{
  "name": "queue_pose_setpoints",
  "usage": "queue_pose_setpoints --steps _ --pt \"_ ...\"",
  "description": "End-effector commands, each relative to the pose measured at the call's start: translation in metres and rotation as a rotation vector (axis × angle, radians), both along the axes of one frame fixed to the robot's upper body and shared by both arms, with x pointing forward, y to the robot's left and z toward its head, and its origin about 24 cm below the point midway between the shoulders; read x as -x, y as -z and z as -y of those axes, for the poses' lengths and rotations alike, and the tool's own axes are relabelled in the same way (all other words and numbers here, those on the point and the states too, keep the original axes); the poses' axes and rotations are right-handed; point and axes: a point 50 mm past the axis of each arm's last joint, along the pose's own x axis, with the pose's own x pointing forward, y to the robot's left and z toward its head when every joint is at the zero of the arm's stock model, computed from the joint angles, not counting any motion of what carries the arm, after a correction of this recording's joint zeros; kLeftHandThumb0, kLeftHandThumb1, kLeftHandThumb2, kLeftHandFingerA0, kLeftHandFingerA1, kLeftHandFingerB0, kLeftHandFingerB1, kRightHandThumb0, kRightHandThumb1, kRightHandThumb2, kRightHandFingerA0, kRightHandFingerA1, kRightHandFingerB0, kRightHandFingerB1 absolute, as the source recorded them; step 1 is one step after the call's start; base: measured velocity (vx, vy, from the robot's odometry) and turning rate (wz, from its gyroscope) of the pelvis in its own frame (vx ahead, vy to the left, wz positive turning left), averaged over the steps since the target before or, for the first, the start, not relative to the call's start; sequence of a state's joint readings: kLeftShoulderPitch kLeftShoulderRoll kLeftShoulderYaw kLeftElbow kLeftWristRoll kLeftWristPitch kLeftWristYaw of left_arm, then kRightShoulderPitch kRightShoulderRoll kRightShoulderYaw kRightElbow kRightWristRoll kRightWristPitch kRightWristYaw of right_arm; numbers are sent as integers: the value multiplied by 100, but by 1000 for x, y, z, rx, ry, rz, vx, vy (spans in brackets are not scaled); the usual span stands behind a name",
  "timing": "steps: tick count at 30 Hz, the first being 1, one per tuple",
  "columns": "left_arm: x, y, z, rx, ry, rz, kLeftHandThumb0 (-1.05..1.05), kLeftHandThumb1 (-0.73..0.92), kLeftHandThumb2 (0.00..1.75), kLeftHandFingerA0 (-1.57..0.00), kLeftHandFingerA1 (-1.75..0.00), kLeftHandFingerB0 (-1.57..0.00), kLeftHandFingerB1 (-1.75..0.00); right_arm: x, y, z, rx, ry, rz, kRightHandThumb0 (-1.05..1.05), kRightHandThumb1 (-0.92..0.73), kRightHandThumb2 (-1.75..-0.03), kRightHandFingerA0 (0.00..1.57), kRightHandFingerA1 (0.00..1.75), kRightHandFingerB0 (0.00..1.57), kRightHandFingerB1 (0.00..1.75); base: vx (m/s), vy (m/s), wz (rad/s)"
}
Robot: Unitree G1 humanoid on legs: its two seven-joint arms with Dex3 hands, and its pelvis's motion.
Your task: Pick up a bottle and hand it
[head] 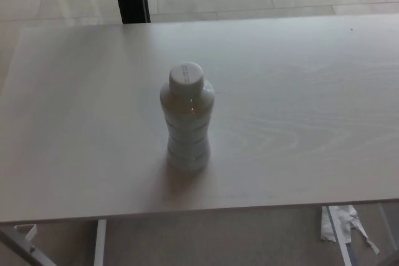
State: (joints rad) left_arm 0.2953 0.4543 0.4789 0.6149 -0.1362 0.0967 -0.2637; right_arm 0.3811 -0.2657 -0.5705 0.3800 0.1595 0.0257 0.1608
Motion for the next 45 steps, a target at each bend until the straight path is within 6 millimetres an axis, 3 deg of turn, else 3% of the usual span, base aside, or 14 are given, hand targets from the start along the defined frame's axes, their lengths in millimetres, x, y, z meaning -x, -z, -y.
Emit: queue_pose_setpoints --steps 1,5,9,11,12,13,14,20,21,33,34,36,37,45 --pt "-24 -67 -17 -122 -75 392 -57 33 83 -2 -62 0 -34 2 -44 21 -105 82 271 -79 -40 -88 40 73 29 61 0 0 0" --pt "-46 -95 -6 -250 2 490 -83 48 58 0 -80 0 -42 2 -46 20 -97 90 266 -82 -54 -57 41 76 34 60 0 0 0" --pt "-61 -116 2 -321 49 533 -89 50 85 -10 -71 -3 -45 3 -46 19 -119 100 270 -80 -53 -58 41 75 34 60 0 0 0" --pt "-78 -139 12 -345 96 590 -84 51 57 -13 -73 -8 -57 2 -45 19 -137 100 271 -78 -40 -87 41 74 32 62 0 0 0" --pt "-87 -151 17 -351 109 633 -82 41 80 -16 -69 -10 -59 0 -46 19 -135 94 269 -78 -53 -58 42 75 33 59 0 0 0" --pt "-94 -159 20 -360 125 658 -83 40 80 -18 -71 -14 -61 0 -47 18 -136 91 271 -78 -39 -88 40 72 31 62 0 0 0" --pt "-110 -179 27 -357 157 722 -84 40 79 -19 -69 -18 -61 1 -48 18 -135 92 268 -81 -54 -57 41 74 32 58 0 0 0" --pt "-142 -219 57 -374 352 848 -77 54 58 -12 -49 -4 -33 1 -48 18 -134 94 259 -78 -54 -58 43 73 33 58 0 0 0" --pt "-154 -223 72 -370 439 855 -75 44 82 -10 -54 -5 -26 0 -49 18 -137 95 261 -77 -40 -87 42 72 32 62 0 0 0" --pt "-178 -156 163 -178 731 695 -79 46 91 0 -31 0 -13 -5 -48 16 -156 86 272 -82 -54 -57 41 76 36 60 0 0 0" --pt "-177 -149 171 -156 757 668 -83 47 91 0 -29 0 -9 -5 -49 15 -155 86 267 -82 -39 -87 41 74 35 64 0 0 0" --pt "-177 -136 185 -163 812 617 -91 51 91 0 -30 0 -1 -6 -50 14 -155 75 265 -82 -54 -57 41 75 34 59 0 0 0" --pt "-177 -131 190 -190 841 592 -92 53 93 -1 -32 0 -1 -6 -50 14 -152 75 265 -81 -40 -88 43 73 31 61 0 0 0" --pt "-180 -114 218 -118 933 540 -97 54 92 0 -24 0 0 -6 -50 16 -149 78 260 -79 -40 -87 42 72 35 63 0 0 0"
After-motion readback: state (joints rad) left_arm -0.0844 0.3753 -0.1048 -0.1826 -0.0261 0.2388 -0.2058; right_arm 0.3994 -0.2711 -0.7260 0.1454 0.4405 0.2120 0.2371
